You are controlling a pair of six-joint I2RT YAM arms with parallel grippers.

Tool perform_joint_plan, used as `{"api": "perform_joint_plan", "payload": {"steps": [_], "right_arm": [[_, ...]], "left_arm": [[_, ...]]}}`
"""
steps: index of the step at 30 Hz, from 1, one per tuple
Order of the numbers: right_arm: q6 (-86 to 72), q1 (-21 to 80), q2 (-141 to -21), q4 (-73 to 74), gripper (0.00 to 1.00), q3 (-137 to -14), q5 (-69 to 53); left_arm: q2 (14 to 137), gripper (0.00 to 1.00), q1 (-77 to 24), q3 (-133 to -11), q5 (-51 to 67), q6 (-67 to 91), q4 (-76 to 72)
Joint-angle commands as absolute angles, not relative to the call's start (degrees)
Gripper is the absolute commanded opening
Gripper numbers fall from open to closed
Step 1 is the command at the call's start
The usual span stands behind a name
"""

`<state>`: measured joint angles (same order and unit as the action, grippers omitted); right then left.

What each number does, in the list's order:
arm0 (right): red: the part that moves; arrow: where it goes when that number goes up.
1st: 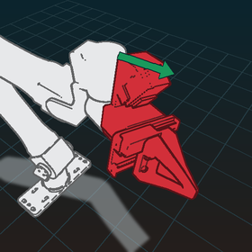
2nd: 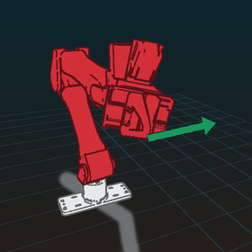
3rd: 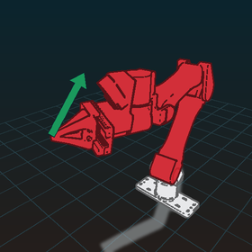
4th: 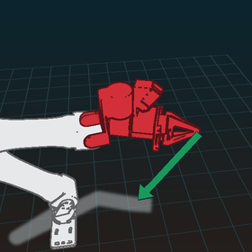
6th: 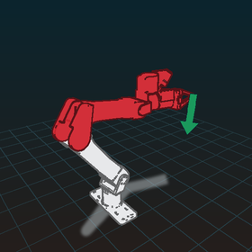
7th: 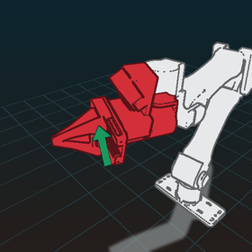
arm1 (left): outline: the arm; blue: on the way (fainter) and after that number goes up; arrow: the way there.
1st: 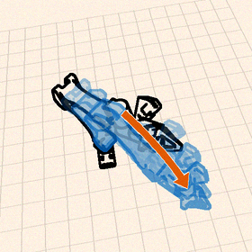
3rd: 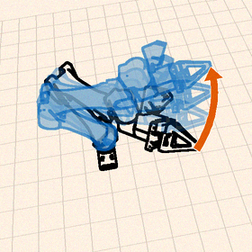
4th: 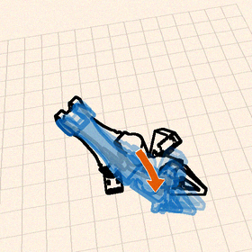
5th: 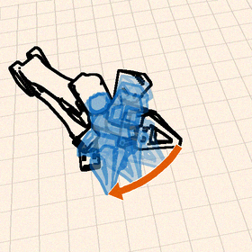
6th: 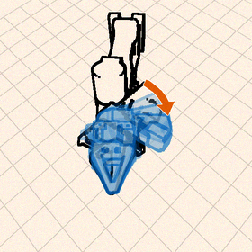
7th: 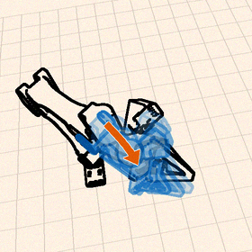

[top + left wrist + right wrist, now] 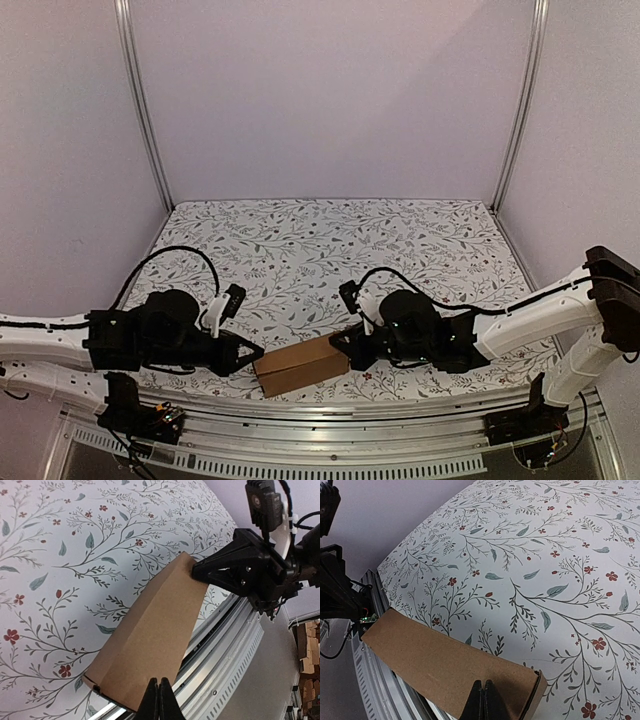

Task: Fold the paper box

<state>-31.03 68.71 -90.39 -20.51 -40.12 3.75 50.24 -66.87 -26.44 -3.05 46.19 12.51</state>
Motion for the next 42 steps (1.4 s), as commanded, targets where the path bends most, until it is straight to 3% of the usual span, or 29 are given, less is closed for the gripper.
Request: {"api": "perform_joint_plan", "payload": {"steps": [1,18,30,42], "right_arm": [[-30.8,69.4,-93.3,-11.7,0.0,-39.5,3.4],[-30.6,69.8,-93.4,-11.3,0.0,-39.5,3.5],[-30.3,69.8,-92.8,-10.0,0.0,-40.9,4.3],[-28.1,69.9,-79.5,-0.2,0.0,-43.7,4.4]], "left_arm": [[46.4,0.0,-67.8,-28.9,-1.2,44.4,15.3],[53.8,0.0,-69.4,-14.6,-2.5,54.3,5.6],[50.8,0.0,-69.5,-25.8,-6.7,47.2,15.5],[54.3,0.04,-68.7,-40.0,-14.1,37.6,23.0]]}}
